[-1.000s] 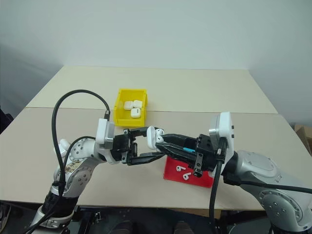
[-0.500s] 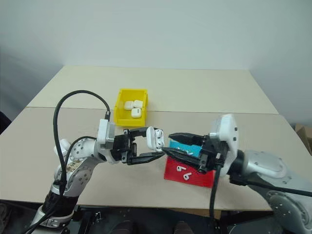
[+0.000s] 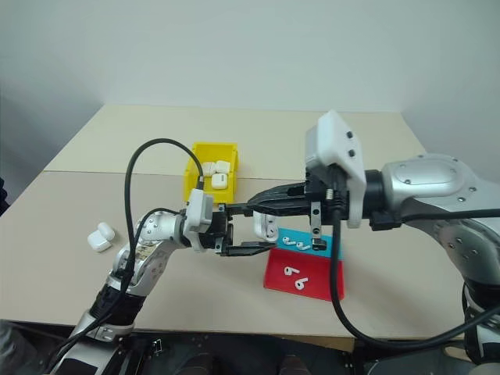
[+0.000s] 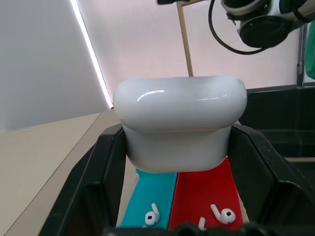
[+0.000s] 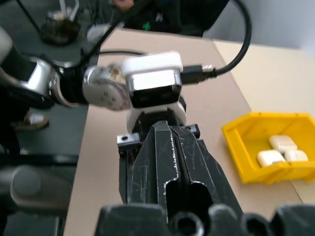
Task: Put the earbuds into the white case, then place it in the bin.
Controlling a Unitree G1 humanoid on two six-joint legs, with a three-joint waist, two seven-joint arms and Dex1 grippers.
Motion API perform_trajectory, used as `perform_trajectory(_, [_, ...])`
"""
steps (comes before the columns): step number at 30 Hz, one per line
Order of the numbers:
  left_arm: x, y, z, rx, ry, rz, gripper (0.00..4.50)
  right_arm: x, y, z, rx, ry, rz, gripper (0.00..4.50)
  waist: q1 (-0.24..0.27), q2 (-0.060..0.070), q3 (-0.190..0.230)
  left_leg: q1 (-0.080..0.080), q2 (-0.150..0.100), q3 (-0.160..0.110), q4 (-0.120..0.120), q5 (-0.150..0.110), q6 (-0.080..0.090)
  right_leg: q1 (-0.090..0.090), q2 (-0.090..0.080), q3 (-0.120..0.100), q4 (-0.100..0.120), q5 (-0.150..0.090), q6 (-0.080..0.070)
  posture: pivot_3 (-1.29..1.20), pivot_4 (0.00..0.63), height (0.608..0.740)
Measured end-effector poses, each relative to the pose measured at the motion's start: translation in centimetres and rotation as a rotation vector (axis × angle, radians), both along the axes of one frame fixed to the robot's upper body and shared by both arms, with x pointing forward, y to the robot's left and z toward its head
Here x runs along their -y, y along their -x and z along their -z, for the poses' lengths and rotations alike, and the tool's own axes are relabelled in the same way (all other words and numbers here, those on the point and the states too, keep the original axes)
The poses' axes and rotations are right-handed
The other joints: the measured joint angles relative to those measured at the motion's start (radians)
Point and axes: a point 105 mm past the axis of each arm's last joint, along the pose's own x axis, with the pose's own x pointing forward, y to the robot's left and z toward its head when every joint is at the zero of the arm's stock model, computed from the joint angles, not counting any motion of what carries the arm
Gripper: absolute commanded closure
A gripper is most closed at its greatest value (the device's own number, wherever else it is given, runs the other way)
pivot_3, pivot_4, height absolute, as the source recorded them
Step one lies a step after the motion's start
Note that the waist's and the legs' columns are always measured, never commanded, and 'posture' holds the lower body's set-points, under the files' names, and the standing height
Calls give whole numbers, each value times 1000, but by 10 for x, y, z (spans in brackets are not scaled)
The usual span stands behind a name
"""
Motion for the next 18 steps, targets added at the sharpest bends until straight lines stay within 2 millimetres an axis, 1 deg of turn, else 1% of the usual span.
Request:
perform_trajectory(4, [3, -2, 0, 6, -5, -4, 1718, -4, -4, 10, 16, 87, -16, 4468, 0, 0, 0, -6, 0, 0, 1, 0, 0, -6, 0, 0, 1, 0, 0, 0, 150, 740])
perform_trajectory(7, [5, -2, 1, 9, -8, -6, 1718, -3, -8, 19, 27, 151, -13, 4468, 0, 0, 0, -6, 0, 0, 1, 0, 0, -7, 0, 0, 2, 0, 0, 0, 150, 740])
perform_trajectory(14, [7, -2, 5, 22, -28, -12, 1718, -7, -10, 25, 82, 202, -38, 4468, 0, 0, 0, -6, 0, 0, 1, 0, 0, -7, 0, 0, 2, 0, 0, 0, 150, 740])
perform_trajectory(18, [6, -3, 8, 14, -30, -16, 1718, -5, -12, 27, 111, 244, -30, 4468, 0, 0, 0, -6, 0, 0, 1, 0, 0, -7, 0, 0, 2, 0, 0, 0, 150, 740])
